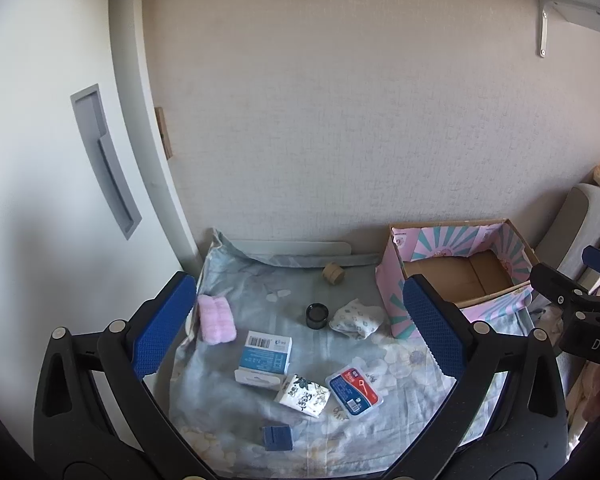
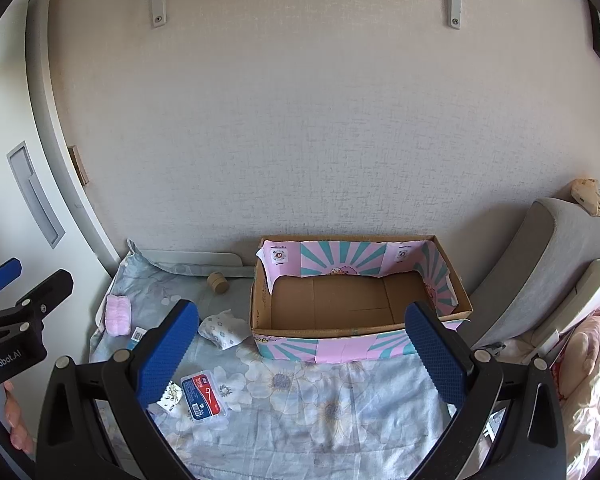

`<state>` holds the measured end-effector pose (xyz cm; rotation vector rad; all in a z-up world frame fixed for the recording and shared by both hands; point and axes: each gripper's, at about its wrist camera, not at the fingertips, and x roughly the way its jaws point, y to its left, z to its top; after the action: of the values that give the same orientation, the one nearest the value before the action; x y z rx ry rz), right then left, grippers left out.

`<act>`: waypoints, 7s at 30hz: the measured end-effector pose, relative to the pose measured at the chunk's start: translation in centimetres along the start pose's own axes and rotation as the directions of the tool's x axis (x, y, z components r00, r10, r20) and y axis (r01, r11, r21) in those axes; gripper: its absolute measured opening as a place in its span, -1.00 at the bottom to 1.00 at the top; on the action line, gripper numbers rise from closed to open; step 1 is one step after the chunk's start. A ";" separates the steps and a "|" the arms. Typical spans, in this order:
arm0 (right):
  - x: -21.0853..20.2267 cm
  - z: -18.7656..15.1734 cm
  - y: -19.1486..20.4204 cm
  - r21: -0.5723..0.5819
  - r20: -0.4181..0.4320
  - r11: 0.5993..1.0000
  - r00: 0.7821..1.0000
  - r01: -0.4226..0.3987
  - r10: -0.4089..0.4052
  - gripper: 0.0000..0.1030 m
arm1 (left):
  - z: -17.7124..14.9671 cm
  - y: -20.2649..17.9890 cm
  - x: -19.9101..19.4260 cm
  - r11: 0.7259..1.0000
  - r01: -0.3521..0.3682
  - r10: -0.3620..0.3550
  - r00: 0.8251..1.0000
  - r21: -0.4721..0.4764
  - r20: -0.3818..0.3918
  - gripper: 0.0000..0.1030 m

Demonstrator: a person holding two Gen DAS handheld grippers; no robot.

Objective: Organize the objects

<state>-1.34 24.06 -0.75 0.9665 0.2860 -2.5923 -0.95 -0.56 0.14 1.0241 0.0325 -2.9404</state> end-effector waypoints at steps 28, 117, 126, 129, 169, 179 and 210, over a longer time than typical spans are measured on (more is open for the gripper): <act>-0.3 0.1 0.3 -0.014 0.001 1.000 1.000 -0.004 0.004 0.99 | -0.2 0.0 0.3 0.999 0.048 -0.047 0.999 0.009 -0.021 0.99; 18.2 -16.0 14.2 -0.492 -0.388 0.785 0.902 -0.376 0.189 -0.02 | -13.9 5.4 22.8 0.983 0.142 -0.062 0.851 0.115 -0.522 0.25; 18.2 -16.0 14.1 -0.496 -0.385 0.782 0.903 -0.377 0.191 -0.02 | -13.5 5.8 22.5 0.984 0.142 -0.069 0.855 0.105 -0.515 0.24; 18.1 -15.7 14.0 -0.499 -0.380 0.783 0.905 -0.373 0.189 -0.02 | -13.0 5.9 22.1 0.984 0.143 -0.070 0.864 0.110 -0.498 0.24; 4.8 1.0 7.9 -0.334 -0.097 0.915 0.974 -0.226 0.205 -0.03 | 1.1 1.0 9.3 0.992 0.090 -0.074 0.982 0.085 -0.176 0.24; 3.4 2.5 4.1 -0.267 -0.061 0.947 0.984 -0.178 0.167 -0.03 | 2.2 -2.1 7.3 0.991 0.106 -0.094 0.985 0.078 -0.144 0.24; 3.0 3.0 -9.3 -0.114 -0.069 0.993 0.998 -0.006 -0.002 -0.03 | 2.5 -14.9 9.1 0.961 0.251 -0.229 0.957 0.114 -0.179 0.24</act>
<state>-8.94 30.87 0.11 1.0162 0.4457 -2.5138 -10.13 14.12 -3.35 1.3732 -0.0433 -3.1002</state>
